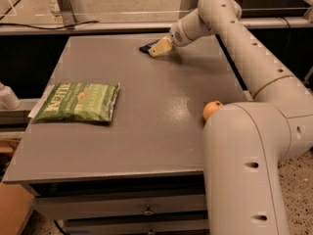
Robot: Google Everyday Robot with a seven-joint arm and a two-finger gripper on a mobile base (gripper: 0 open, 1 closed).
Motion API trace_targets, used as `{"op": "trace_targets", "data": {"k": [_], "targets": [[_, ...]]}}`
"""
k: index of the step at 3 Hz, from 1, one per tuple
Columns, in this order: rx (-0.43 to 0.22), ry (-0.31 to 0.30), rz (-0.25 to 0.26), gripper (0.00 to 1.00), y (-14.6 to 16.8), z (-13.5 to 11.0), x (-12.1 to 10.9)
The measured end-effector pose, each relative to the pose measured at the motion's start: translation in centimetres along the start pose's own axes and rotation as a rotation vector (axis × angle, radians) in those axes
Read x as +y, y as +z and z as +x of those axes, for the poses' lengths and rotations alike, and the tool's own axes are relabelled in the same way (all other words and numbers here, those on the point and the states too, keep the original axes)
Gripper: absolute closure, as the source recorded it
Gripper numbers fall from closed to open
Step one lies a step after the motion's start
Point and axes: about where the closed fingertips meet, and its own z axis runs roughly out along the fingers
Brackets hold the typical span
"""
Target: Move rxbar blueberry near green jalapeno chip bag
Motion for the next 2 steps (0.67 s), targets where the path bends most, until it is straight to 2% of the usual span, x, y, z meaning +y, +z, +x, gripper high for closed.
{"op": "trace_targets", "data": {"k": [1,2], "targets": [[0.0,0.0,0.0,1.0,-0.21,-0.24,-0.01],[0.0,0.0,0.0,1.0,-0.28,-0.31,-0.01]]}}
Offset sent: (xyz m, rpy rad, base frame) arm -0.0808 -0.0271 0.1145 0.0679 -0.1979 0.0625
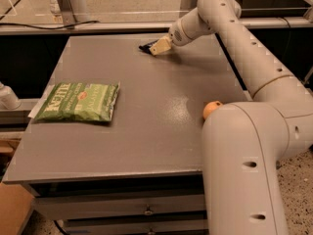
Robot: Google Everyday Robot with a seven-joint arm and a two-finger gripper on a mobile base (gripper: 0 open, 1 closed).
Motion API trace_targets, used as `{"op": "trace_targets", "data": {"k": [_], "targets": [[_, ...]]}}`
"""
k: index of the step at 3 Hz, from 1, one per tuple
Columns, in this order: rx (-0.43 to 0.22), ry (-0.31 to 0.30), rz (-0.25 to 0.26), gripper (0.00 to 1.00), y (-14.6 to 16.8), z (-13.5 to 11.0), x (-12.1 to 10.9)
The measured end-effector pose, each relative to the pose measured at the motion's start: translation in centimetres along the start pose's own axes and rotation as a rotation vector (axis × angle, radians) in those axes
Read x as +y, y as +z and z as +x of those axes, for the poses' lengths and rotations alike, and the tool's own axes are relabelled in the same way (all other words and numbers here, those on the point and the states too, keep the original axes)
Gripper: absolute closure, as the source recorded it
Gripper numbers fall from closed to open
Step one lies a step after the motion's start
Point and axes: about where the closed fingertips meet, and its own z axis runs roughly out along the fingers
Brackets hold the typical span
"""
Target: Move rxbar blueberry near green jalapeno chip bag
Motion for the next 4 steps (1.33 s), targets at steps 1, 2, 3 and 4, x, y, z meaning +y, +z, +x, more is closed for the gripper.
{"op": "trace_targets", "data": {"k": [1,2,3,4], "targets": [[0.0,0.0,0.0,1.0,0.0,0.0,0.0],[-0.045,-0.052,-0.002,1.0,-3.7,-1.4,1.3],[-0.151,-0.16,0.032,1.0,-12.7,-3.0,5.7],[-0.147,-0.158,0.028,1.0,-12.2,-2.9,5.7]]}}
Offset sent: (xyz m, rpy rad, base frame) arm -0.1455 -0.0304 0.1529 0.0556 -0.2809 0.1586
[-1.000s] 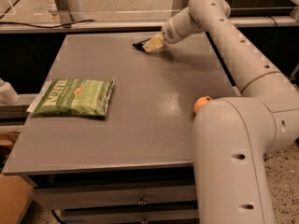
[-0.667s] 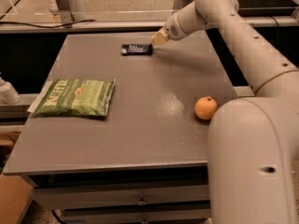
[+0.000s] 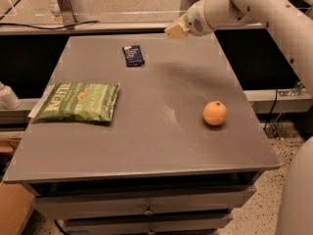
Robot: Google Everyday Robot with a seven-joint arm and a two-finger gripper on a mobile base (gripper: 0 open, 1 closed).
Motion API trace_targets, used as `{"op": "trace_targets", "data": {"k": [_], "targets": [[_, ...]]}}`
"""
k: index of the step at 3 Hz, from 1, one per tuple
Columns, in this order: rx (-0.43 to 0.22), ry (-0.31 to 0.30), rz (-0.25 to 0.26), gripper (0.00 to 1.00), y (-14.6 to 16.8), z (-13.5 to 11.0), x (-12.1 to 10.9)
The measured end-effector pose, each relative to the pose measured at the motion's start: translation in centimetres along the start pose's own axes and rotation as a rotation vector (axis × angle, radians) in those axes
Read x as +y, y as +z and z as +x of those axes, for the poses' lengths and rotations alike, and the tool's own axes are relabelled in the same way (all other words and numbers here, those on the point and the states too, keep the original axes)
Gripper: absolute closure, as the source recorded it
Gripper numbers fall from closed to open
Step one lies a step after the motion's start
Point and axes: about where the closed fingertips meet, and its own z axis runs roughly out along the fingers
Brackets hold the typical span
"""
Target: Move rxbar blueberry near green jalapeno chip bag
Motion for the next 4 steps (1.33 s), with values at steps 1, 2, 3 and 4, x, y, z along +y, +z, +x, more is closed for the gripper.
{"op": "trace_targets", "data": {"k": [1,2,3,4], "targets": [[0.001,0.0,-0.006,0.85,0.3,0.0,0.2],[0.0,-0.008,-0.029,0.61,1.1,0.1,0.5],[-0.004,-0.023,-0.062,0.38,2.9,0.2,0.9],[0.003,-0.052,-0.074,0.13,5.4,0.4,0.9]]}}
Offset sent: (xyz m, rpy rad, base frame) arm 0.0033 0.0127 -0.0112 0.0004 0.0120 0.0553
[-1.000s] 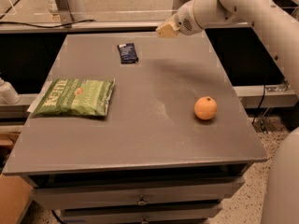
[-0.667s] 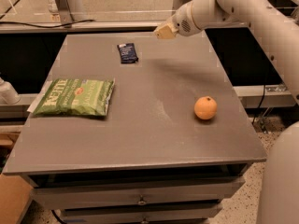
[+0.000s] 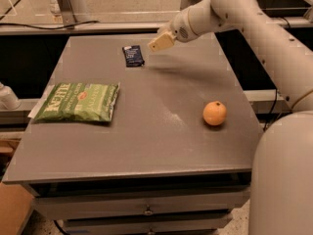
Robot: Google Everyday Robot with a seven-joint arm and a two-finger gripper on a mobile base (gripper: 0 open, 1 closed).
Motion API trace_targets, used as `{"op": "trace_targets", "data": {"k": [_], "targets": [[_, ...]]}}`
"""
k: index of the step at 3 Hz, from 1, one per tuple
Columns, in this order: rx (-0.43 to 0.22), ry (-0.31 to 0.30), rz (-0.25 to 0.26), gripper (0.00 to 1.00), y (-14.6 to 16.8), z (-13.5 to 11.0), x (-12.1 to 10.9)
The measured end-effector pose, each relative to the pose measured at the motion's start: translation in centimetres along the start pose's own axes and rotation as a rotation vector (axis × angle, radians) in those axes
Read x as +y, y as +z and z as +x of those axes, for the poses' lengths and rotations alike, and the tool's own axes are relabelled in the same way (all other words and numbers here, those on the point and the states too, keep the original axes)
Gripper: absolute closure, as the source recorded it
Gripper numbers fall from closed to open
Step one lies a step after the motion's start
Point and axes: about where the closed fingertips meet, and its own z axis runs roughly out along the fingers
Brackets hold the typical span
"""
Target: Move rxbar blueberry near green jalapeno chip bag
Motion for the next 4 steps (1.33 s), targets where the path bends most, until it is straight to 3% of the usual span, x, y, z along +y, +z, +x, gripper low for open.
{"op": "trace_targets", "data": {"k": [1,4], "targets": [[0.015,-0.008,0.011,0.0,2.0,0.7,-0.5],[0.045,0.016,0.022,0.0,6.5,2.7,-0.3]]}}
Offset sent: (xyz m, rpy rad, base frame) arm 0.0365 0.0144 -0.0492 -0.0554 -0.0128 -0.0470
